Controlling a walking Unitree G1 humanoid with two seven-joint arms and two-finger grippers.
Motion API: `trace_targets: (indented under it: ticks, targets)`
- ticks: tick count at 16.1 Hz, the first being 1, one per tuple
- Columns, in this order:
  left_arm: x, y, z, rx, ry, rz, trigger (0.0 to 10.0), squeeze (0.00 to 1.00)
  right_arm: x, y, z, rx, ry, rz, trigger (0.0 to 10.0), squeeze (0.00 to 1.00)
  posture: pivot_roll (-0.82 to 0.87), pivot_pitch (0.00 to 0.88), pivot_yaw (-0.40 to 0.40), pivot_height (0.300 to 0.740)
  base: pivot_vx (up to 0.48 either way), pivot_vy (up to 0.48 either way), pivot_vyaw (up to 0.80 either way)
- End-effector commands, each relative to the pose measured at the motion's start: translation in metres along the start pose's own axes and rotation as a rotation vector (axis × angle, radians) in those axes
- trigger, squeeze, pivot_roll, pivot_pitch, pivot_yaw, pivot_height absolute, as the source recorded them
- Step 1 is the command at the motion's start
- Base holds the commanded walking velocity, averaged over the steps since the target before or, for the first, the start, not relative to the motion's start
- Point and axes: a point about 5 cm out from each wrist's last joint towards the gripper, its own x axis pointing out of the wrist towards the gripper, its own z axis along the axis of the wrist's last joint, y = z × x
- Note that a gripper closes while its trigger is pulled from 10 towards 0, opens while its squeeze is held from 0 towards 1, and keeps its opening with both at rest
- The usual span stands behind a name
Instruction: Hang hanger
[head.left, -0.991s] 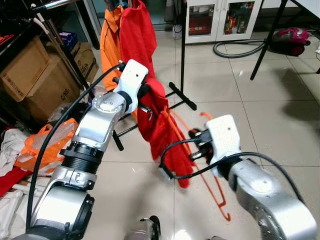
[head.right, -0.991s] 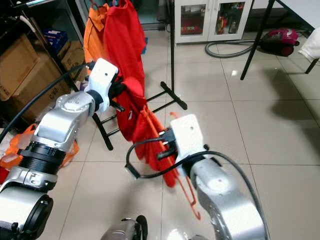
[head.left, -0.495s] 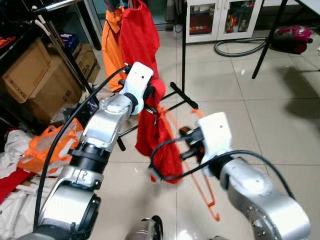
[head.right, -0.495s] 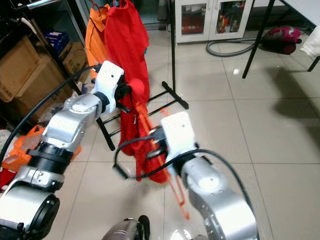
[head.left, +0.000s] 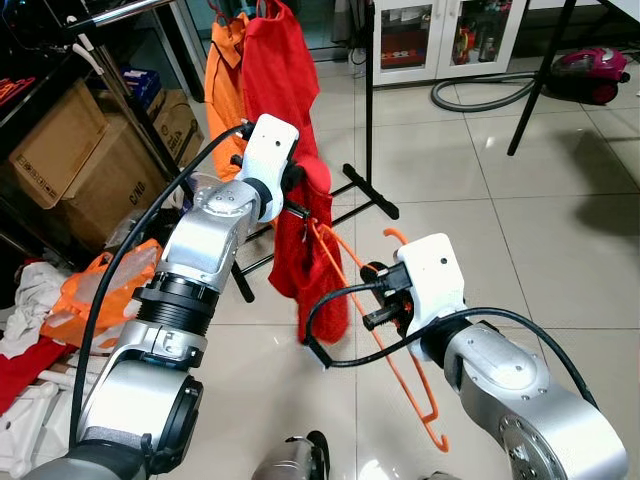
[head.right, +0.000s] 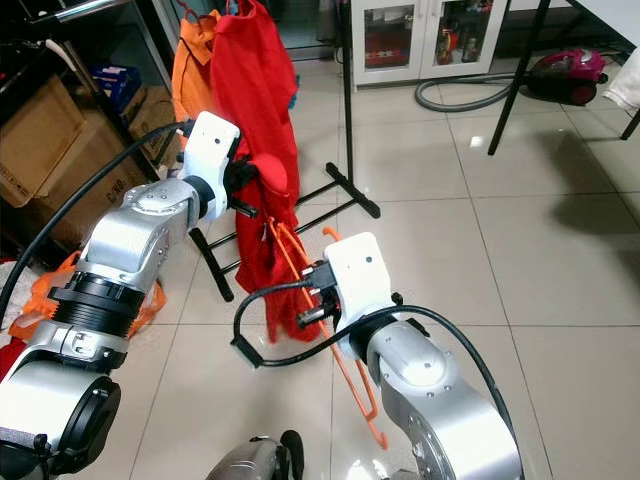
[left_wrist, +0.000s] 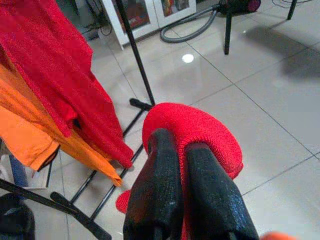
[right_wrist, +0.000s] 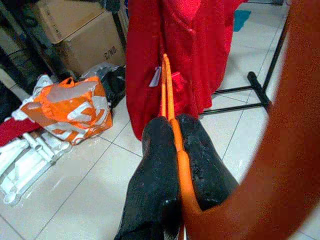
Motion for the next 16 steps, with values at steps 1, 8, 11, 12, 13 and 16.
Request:
trace_targets:
  ticks: [1,8,11,12,13,16]
  targets:
    - [-0.005,0.004,0.016,-0.002,-0.053,0.006,10.0,0.0,0.003,0.003,0.006,0.009,-0.028,0.008,10.0,0.0,0.05,0.119,0.198,0.74,0.0,0.0,0.0]
    - [-0.008,0.0,0.019,-0.004,-0.049,-0.022,10.0,0.0,0.02,0.004,0.009,0.009,-0.052,-0.028,10.0,0.0,0.06,0.115,0.205,0.74,0.0,0.0,0.0]
    - [-0.013,0.008,0.022,0.04,-0.066,-0.001,10.0,0.0,0.022,-0.005,0.011,0.011,-0.079,-0.1,10.0,0.0,0.07,0.113,0.201,0.74,0.0,0.0,0.0]
    - [-0.015,0.011,0.021,0.018,-0.062,0.021,10.0,0.0,0.022,-0.007,0.014,0.004,-0.087,-0.119,10.0,0.0,0.06,0.108,0.187,0.74,0.0,0.0,0.0]
    - [-0.016,0.014,0.019,0.012,-0.06,0.037,10.0,0.0,0.023,-0.01,0.016,-0.024,-0.084,-0.139,10.0,0.0,0.06,0.105,0.18,0.74,0.0,0.0,0.0]
    - [-0.017,0.013,0.019,-0.012,-0.071,0.045,10.0,0.0,0.027,-0.012,0.021,-0.05,-0.093,-0.147,10.0,0.0,0.06,0.099,0.162,0.74,0.0,0.0,0.0]
